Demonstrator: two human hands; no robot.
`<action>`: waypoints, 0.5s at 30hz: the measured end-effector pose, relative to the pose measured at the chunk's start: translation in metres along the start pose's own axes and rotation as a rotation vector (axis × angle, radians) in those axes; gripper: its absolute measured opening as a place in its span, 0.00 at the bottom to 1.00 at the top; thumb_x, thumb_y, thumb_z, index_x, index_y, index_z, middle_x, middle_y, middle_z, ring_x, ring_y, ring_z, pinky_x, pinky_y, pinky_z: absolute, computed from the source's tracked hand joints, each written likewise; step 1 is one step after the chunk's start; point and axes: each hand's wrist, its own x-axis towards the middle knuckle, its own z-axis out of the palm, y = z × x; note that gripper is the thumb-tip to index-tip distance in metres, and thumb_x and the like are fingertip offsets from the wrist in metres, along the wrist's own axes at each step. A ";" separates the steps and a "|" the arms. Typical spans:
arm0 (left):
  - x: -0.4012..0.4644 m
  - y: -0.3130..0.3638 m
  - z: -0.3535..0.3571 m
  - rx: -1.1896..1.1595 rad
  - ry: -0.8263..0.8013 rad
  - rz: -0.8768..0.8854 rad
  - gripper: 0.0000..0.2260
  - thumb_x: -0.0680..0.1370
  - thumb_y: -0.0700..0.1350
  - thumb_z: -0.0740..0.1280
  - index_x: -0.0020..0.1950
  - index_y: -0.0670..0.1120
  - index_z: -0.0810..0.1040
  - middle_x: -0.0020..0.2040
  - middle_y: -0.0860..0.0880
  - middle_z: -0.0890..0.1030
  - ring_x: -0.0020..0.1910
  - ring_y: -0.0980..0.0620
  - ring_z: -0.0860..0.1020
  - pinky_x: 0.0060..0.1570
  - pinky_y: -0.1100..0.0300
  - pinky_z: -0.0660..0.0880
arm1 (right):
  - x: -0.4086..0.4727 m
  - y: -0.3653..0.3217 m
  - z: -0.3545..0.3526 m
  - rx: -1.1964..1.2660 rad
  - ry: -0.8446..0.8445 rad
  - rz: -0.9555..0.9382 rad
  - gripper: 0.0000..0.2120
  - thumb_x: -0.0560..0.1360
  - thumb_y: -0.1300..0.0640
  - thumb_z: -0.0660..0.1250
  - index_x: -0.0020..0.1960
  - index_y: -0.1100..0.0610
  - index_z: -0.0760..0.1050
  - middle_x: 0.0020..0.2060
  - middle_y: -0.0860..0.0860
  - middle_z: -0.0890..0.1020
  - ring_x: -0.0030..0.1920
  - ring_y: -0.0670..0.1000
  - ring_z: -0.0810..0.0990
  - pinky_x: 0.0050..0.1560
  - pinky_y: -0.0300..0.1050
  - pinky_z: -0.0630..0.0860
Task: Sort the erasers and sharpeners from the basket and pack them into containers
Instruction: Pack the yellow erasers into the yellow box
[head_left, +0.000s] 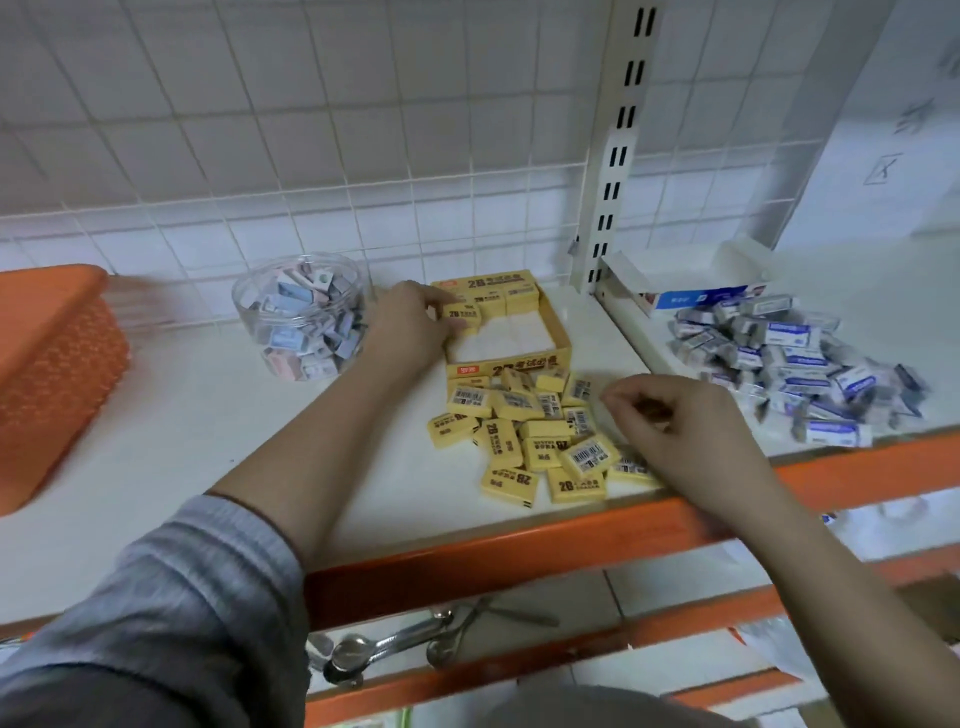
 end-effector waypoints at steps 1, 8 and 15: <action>0.001 -0.001 0.002 0.005 -0.008 -0.004 0.15 0.73 0.48 0.72 0.58 0.47 0.80 0.57 0.48 0.79 0.52 0.53 0.76 0.48 0.64 0.69 | -0.004 0.002 0.002 0.009 0.014 0.004 0.15 0.74 0.61 0.68 0.39 0.39 0.76 0.34 0.36 0.80 0.37 0.45 0.80 0.39 0.32 0.74; 0.006 -0.002 0.013 0.109 -0.003 -0.070 0.13 0.74 0.49 0.70 0.58 0.49 0.81 0.52 0.48 0.82 0.49 0.47 0.79 0.42 0.60 0.71 | -0.012 0.014 0.010 -0.074 0.040 0.044 0.06 0.74 0.57 0.68 0.42 0.49 0.82 0.35 0.46 0.83 0.35 0.48 0.80 0.38 0.44 0.74; 0.002 0.004 0.016 0.161 0.038 -0.124 0.08 0.76 0.45 0.68 0.54 0.49 0.82 0.53 0.47 0.81 0.49 0.46 0.79 0.46 0.55 0.77 | -0.014 0.012 0.011 -0.097 0.044 0.059 0.06 0.75 0.57 0.67 0.41 0.49 0.81 0.35 0.44 0.82 0.35 0.47 0.79 0.37 0.42 0.73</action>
